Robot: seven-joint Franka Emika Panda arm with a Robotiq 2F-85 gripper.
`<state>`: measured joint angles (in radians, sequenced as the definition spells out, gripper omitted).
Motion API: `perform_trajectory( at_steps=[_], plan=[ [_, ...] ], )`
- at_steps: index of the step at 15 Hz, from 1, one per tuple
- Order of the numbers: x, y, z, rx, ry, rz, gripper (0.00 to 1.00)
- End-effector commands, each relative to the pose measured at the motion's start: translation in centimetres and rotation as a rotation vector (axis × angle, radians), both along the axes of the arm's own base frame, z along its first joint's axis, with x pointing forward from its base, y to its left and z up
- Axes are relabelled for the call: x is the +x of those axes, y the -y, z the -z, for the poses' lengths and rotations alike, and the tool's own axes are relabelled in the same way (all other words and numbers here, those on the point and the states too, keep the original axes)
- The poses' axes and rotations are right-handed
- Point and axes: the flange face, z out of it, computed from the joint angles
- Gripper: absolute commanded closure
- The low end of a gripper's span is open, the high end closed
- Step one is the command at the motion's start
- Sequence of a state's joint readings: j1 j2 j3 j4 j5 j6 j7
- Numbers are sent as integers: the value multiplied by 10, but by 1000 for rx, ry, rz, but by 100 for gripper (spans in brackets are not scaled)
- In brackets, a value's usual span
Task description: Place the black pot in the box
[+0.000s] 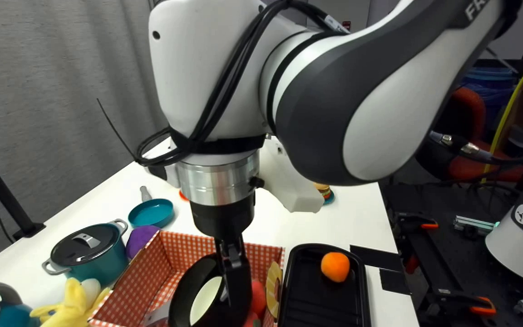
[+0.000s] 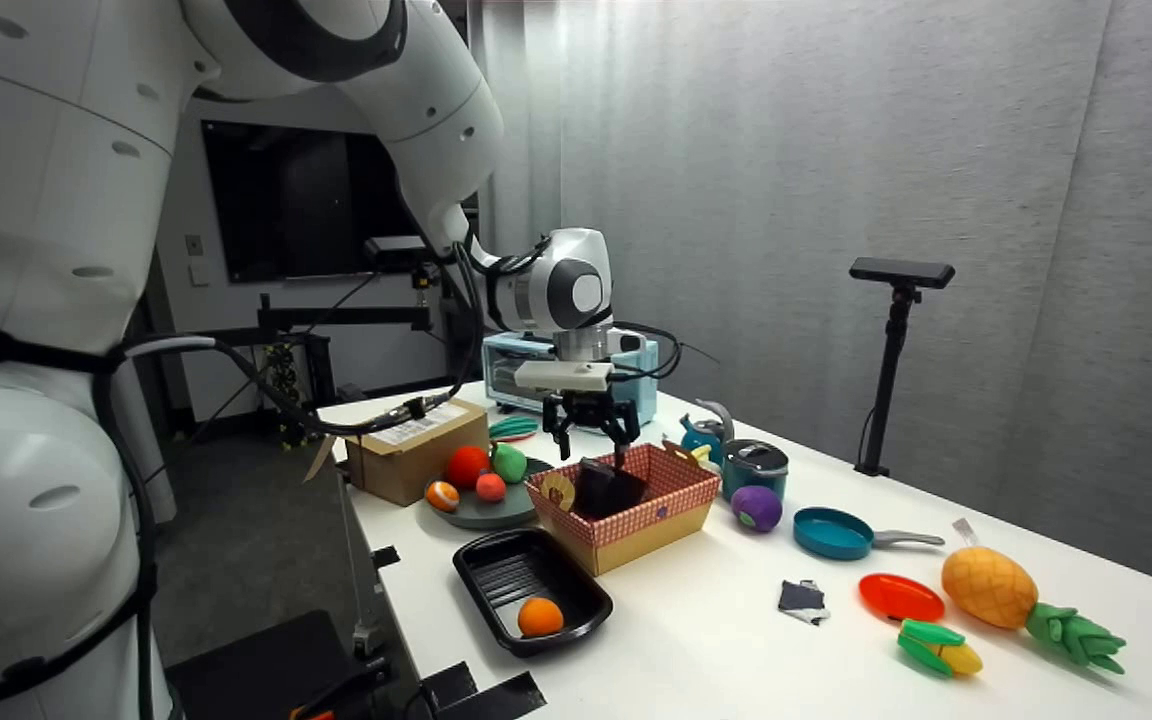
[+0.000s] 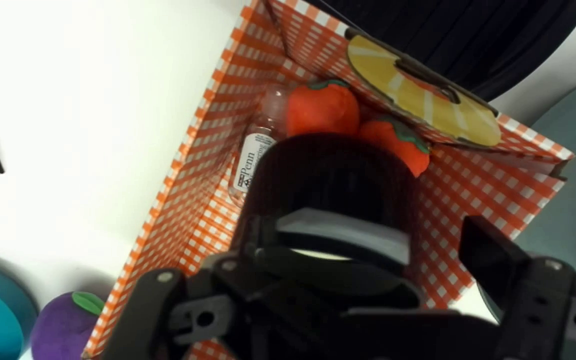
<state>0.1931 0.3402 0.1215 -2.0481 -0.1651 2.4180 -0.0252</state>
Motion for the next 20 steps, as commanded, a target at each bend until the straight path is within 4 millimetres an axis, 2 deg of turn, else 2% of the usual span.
perform_trajectory(
  at_steps=[1,7,11,12,15,20],
  plan=[
    [-5,5,-28,-20,-3,25,0],
    [-11,4,-62,-16,5,60,0],
    [-24,9,-99,53,-53,183,0],
    [-12,6,-74,13,-14,115,0],
    [-19,7,-95,38,-36,151,0],
    [-20,7,-95,38,-38,155,0]
  ],
)
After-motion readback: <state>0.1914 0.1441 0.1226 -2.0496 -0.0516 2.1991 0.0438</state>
